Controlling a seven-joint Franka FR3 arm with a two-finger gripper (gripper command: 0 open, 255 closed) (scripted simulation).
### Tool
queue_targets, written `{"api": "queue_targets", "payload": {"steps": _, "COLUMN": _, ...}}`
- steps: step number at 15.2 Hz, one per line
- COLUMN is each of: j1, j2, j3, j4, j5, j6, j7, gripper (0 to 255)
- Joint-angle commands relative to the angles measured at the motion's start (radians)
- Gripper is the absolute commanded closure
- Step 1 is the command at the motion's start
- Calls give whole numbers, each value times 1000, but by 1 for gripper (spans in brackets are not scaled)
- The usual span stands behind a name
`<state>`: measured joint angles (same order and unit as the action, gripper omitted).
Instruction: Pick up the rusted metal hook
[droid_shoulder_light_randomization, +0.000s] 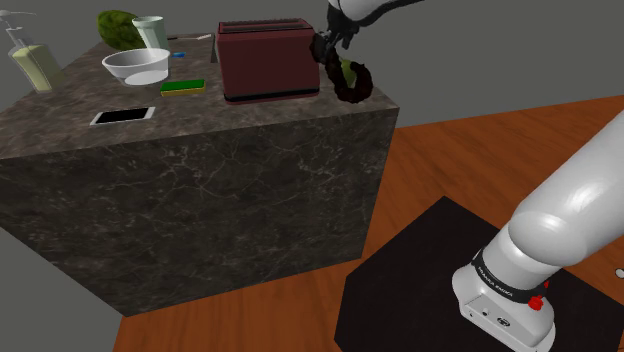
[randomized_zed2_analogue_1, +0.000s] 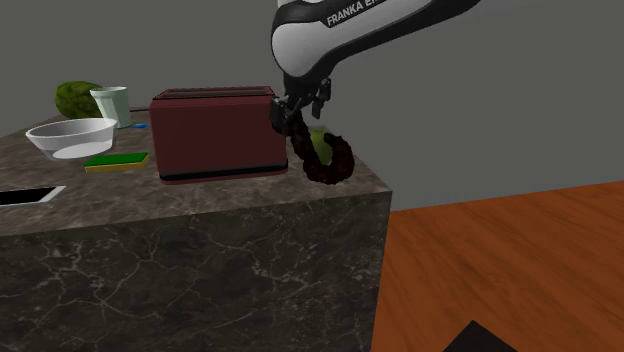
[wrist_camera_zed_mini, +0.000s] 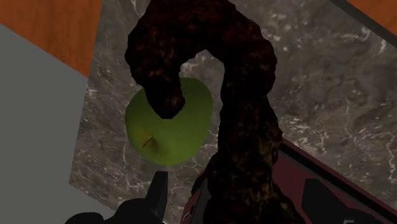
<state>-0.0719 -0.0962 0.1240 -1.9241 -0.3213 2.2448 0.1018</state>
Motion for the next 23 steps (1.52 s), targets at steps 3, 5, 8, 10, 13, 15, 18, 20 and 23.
{"api": "queue_targets", "payload": {"steps": 3, "j1": -3, "j2": 7, "j3": -1, "j4": -53, "j5": -17, "j6": 59, "j7": 22, "gripper": 0}}
{"api": "queue_targets", "payload": {"steps": 5, "j1": -3, "j2": 7, "j3": -1, "j4": -53, "j5": -17, "j6": 59, "j7": 22, "gripper": 0}}
{"api": "queue_targets", "payload": {"steps": 8, "j1": -3, "j2": 8, "j3": -1, "j4": -53, "j5": -17, "j6": 60, "j7": 23, "gripper": 255}}
{"api": "queue_targets", "payload": {"steps": 10, "j1": -3, "j2": 9, "j3": -1, "j4": -52, "j5": -17, "j6": 60, "j7": 23, "gripper": 255}}
{"api": "queue_targets", "payload": {"steps": 13, "j1": -3, "j2": 8, "j3": -1, "j4": -52, "j5": -17, "j6": 60, "j7": 22, "gripper": 255}}
{"api": "queue_targets", "payload": {"steps": 15, "j1": -3, "j2": 7, "j3": -1, "j4": -53, "j5": -17, "j6": 59, "j7": 22, "gripper": 255}}
{"api": "queue_targets", "payload": {"steps": 18, "j1": -1, "j2": 2, "j3": 0, "j4": -19, "j5": -6, "j6": 21, "j7": 8, "gripper": 255}}
{"api": "queue_targets", "payload": {"steps": 20, "j1": 0, "j2": 0, "j3": 0, "j4": 5, "j5": 0, "j6": -4, "j7": -2, "gripper": 255}}
{"api": "queue_targets", "payload": {"steps": 23, "j1": 1, "j2": -1, "j3": 1, "j4": 43, "j5": 9, "j6": -41, "j7": -15, "gripper": 255}}
